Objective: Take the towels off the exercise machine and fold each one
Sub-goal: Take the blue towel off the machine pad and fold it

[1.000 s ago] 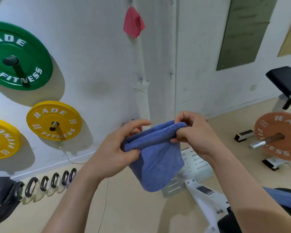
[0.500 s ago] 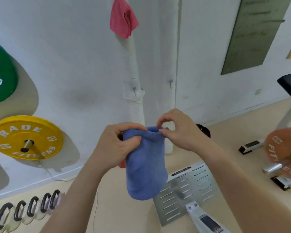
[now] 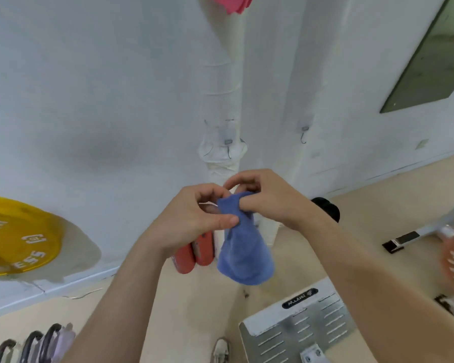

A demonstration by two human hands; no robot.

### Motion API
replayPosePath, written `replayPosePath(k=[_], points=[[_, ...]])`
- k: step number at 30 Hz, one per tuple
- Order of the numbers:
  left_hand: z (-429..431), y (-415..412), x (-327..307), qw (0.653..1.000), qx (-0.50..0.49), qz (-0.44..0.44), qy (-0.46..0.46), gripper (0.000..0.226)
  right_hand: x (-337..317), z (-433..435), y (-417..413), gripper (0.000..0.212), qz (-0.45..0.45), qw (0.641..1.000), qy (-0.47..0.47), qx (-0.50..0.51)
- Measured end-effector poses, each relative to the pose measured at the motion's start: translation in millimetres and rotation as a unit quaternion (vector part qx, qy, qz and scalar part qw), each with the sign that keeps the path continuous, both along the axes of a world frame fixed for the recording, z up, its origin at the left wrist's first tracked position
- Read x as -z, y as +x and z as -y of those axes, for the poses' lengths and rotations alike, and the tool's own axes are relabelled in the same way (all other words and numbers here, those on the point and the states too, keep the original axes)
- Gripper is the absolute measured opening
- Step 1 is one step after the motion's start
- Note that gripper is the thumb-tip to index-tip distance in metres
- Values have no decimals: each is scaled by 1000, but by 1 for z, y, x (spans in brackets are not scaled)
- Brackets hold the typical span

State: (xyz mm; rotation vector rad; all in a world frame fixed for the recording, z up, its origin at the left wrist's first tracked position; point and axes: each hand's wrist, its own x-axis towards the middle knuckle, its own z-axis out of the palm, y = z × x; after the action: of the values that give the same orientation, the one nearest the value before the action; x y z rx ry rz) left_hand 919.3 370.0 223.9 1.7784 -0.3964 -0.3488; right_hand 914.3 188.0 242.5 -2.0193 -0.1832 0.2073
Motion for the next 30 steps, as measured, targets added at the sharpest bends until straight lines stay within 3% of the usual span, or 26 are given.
replayPosePath(k=[3,5,7,10,15,17,21,25,28,30], points=[[3,60,7,1000,-9,4,-4,22,2,3,55,35,-23,1000,-12,11],[11,94,16,998,-29,36,43,22,4,9,84,41,-37,998,-48,-25],[21,123,26,981,-32,133,137,17,9,18,111,38,-49,993,-82,-63],[34,162,41,934,35,262,240,8,27,32,151,17,-99,987,-79,-96],[45,213,65,953,64,159,250,18,61,57,210,20,-94,985,-121,-83],[48,231,76,955,62,159,240,20,73,63,231,19,-79,986,-134,-62],[52,263,98,926,54,268,260,8,101,70,269,19,-31,987,-155,1],[56,293,125,902,-10,328,280,33,129,64,298,11,31,982,-162,91],[59,308,143,884,-25,357,301,35,146,60,308,8,73,972,-150,163],[61,310,151,891,-46,354,281,32,156,60,311,7,74,969,-130,197]])
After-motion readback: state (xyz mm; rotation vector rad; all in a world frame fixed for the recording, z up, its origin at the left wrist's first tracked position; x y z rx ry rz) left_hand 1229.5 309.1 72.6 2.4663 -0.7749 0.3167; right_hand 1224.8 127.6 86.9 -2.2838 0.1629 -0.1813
